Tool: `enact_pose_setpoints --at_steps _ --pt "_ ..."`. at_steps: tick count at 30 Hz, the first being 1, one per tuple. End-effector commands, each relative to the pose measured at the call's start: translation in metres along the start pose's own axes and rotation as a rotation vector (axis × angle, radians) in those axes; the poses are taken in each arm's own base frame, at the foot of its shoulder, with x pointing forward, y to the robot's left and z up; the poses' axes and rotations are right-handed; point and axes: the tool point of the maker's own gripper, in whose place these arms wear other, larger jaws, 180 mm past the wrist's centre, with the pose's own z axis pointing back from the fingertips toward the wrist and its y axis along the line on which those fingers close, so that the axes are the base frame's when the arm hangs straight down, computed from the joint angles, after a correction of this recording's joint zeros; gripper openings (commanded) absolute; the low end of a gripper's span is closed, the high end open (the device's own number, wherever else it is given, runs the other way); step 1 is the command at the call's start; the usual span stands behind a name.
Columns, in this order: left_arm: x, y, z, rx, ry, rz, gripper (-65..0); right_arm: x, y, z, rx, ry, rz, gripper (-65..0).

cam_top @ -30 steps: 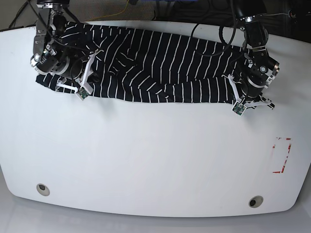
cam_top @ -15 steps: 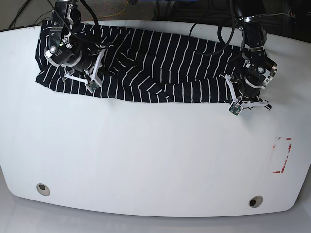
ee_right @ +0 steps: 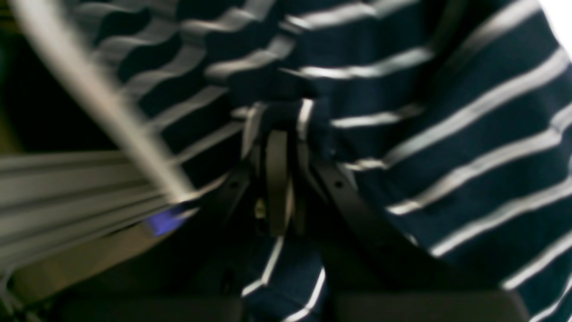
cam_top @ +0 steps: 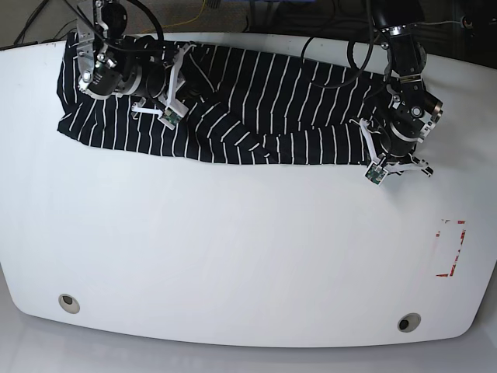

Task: Layout the t-shirt on the table in an organized manner, then fold the t-shirt properly

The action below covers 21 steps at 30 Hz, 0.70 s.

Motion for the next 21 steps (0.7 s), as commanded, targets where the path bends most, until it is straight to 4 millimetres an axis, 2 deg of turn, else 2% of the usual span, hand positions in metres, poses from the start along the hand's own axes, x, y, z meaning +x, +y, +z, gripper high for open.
enact_pose_setpoints --at_steps 1,5,11,15,21 --pt "0.011 0.009 0.003 0.025 -0.040 -0.002 -58.9 0.015 0.009 0.012 0.071 -0.063 0.020 -62.4" --pt "0.011 0.009 0.003 0.026 -0.039 -0.001 -58.9 0.020 0.013 0.024 0.133 -0.090 0.014 -62.4" --pt "0.008 0.015 0.004 0.034 -0.031 -0.019 -58.9 0.028 -0.001 0.046 0.128 -0.132 -0.003 -62.4" --pt "0.008 0.014 0.004 0.033 -0.033 -0.017 -58.9 0.035 -0.024 0.063 0.044 -0.177 -0.020 -62.4" --pt "0.008 0.014 0.004 0.033 -0.033 -0.017 -58.9 0.033 -0.049 0.067 -0.095 -0.199 -0.049 -62.4"
